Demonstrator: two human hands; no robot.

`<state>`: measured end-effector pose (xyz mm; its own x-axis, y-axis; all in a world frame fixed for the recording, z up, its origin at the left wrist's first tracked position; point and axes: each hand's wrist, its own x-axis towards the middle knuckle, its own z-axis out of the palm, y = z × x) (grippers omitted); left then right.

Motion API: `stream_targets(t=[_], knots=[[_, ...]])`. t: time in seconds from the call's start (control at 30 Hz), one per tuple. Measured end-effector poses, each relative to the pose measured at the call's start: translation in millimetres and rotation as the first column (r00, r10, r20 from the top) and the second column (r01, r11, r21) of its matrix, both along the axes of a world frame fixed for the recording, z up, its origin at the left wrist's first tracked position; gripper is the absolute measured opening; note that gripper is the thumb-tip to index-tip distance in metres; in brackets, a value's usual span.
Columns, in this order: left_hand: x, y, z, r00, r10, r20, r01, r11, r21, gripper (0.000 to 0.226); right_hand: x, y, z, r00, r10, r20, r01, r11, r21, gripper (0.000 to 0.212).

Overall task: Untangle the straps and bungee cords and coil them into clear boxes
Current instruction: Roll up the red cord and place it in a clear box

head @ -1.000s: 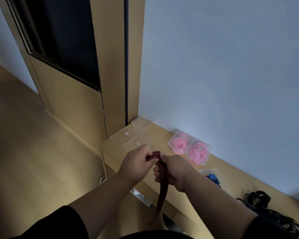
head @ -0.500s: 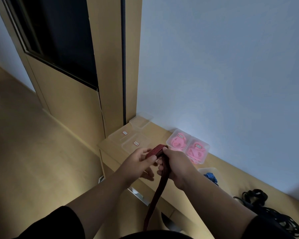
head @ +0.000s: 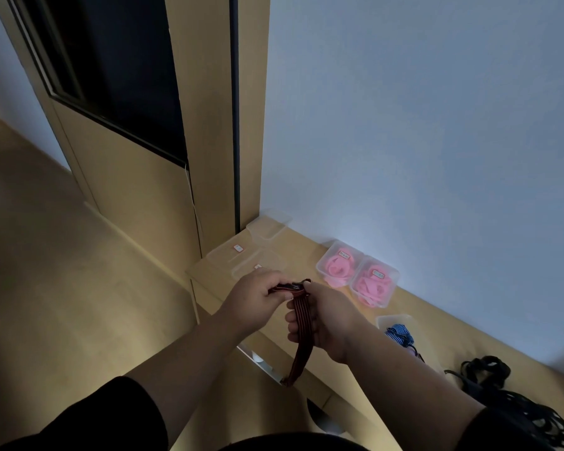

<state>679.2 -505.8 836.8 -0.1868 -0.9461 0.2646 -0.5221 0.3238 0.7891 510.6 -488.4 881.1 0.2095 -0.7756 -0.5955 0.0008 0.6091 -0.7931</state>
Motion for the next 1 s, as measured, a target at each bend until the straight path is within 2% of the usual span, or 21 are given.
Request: stream_targets(t=[0.13,0.2,0.33,0.4,0.43,0.5,0.57,0.67,0.83,1.0], knots=[[5,-2,1,0.993,-0.068,0.095,0.08,0.989,-0.126,0.026,1,-1,-1,0.998,-0.014,0.059,0.013,1.0,0.02,0.062],[6,-4,0,0.983,-0.115,0.145,0.137,0.978,-0.157,0.027,3,0,-2,0.996,-0.036,0.077,0.033,0.999,0.034,0.059],[6,-6,0,0.982,-0.132,0.133,0.147,0.983,-0.107,0.032,5,-2,-5,0.997,-0.071,0.04,0.073,0.997,-0.029,0.053],[5,-6,-3,0.996,-0.088,0.021,0.087,0.995,0.043,0.037,4,-5,-6,0.995,-0.101,0.013,0.101,0.991,-0.09,0.052],[3,-4,-3,0.995,-0.043,-0.09,0.058,0.984,0.171,0.042,4,-6,-6,0.994,-0.113,0.008,0.113,0.987,-0.113,0.051],[2,-3,-4,0.958,0.016,-0.285,0.102,0.914,0.394,0.042,3,-8,-6,0.993,-0.119,-0.008,0.116,0.982,-0.148,0.05],[0,-2,-4,0.915,0.036,-0.402,0.174,0.863,0.474,0.036,2,-10,-5,0.994,-0.099,-0.038,0.09,0.98,-0.176,0.05],[-5,-4,-1,0.856,0.159,-0.491,0.134,0.85,0.51,0.031,2,-8,-7,0.995,-0.07,-0.071,0.054,0.978,-0.203,0.048],[-4,-8,-2,0.891,0.166,-0.423,0.053,0.887,0.459,0.013,3,-6,-11,0.995,-0.048,-0.088,0.032,0.984,-0.176,0.04],[0,-11,-3,0.979,0.126,-0.162,-0.072,0.949,0.306,0.01,3,-6,-15,0.994,-0.026,-0.105,0.015,0.995,-0.102,0.039]])
